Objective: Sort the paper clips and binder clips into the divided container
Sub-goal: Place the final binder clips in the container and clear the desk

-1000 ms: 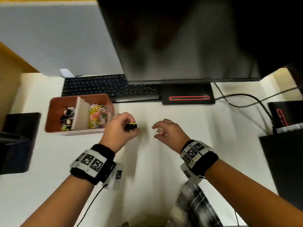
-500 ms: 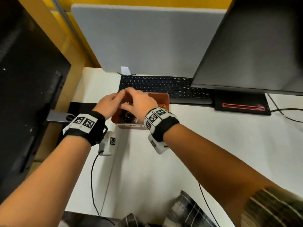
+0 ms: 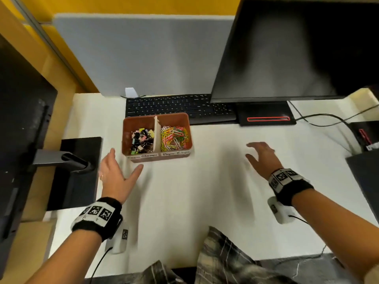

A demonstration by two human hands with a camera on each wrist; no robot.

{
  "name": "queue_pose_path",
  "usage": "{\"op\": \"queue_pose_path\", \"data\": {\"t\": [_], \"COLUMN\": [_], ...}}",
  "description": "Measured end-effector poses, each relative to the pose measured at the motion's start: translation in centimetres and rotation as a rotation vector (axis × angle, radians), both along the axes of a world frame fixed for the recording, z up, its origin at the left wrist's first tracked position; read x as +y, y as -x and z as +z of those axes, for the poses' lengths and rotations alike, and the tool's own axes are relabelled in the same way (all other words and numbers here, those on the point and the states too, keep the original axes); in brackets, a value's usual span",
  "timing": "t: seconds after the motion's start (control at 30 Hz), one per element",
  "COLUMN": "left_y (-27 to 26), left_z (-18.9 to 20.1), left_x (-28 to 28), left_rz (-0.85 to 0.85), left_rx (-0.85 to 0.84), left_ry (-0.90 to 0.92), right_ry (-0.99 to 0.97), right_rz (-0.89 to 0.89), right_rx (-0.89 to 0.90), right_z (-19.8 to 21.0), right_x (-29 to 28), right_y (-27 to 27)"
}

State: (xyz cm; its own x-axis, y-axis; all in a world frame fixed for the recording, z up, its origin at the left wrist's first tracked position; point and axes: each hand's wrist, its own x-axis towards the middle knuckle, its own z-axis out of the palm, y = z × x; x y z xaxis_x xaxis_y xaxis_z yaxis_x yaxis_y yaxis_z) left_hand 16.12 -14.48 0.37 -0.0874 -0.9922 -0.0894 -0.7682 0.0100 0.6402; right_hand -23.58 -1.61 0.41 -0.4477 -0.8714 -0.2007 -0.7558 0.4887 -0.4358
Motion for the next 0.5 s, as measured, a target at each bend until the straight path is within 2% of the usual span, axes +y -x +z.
{"op": "queue_pose_path", "data": {"t": [0.1, 0.23, 0.37, 0.5], "left_y": [0.7, 1.6, 1.7, 1.8], "left_z": [-2.7, -4.7, -4.9, -4.8], "left_x": [1.1, 1.8, 2.1, 2.1], "left_rz": [-0.009, -0.126, -0.165, -0.162], "left_rx": [-0.213, -0.472, -0.553, -0.57], "left_ry": [-0.228, -0.488, -0.523, -0.525], "right_ry": [-0.163, -0.268, -0.32, -0.228], "right_rz": [-0.106, -0.167, -0.132, -0.207], "right_rx": [-0.013, -0.056, -0.003, 0.033], "right_z": [-1.2, -2.8, -3.6, -4.0], "right_x": [4.7, 8.0, 8.1, 7.6], "right_y": [2.5, 3.3, 3.0, 3.0]}}
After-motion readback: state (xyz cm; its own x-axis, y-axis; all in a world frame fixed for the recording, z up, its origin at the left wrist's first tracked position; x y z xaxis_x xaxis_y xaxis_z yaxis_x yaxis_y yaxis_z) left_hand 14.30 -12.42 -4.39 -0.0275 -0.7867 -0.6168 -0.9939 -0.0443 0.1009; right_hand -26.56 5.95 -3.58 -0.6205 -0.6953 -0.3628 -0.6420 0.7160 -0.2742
